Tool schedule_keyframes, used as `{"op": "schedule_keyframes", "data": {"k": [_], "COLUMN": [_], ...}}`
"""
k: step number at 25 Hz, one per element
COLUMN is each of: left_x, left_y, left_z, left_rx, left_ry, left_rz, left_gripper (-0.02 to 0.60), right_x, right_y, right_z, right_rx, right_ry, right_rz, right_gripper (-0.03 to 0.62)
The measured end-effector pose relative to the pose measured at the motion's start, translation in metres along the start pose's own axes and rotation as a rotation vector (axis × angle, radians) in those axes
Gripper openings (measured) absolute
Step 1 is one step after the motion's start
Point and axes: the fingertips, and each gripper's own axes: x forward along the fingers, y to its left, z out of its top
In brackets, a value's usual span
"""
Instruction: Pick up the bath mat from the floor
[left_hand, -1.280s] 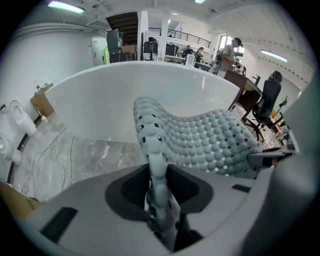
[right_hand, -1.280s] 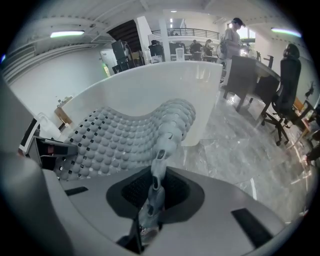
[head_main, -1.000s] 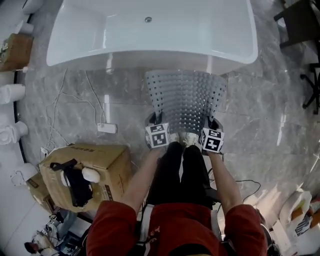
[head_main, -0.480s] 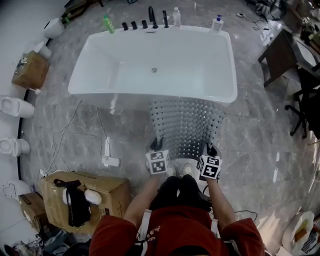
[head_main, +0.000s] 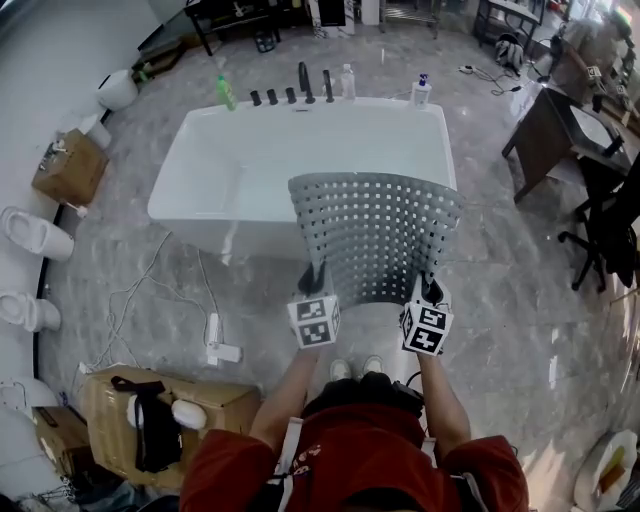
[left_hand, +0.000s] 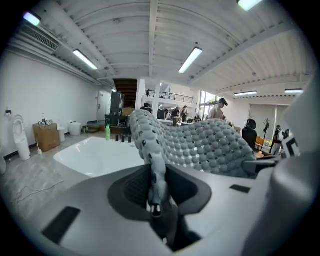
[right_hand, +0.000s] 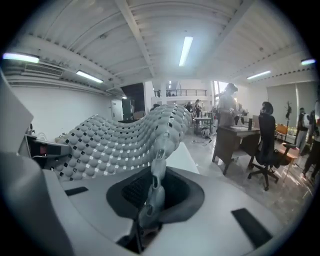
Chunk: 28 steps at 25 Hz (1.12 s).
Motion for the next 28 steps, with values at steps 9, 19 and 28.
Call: {"op": "schedule_keyframes", "data": {"k": [9, 19, 28], "left_x": [-0.024, -0.058, -0.103], "left_y": [-0.002, -0.028, -0.041], "left_z": [0.108, 0.204, 0.257], "left_rx": [0.029, 0.076, 0.113], "left_ry": [-0.229, -0.450, -0.613], "left_rz": [-0.007, -0.020, -0.031], "left_gripper": [0.091, 0.091, 0.091], "right_x": [-0.017, -0.057, -0.105], "right_y": [-0.003, -0.022, -0.018], "right_z": [0.111, 0.210, 0.264], "right_rx": [-0.002, -0.009, -0.039], "right_ry": [-0.245, -0.481, -0.663], "right_rz": [-0.026, -0.032, -0.070], "right_gripper": [0.054, 0.054, 0.054]}}
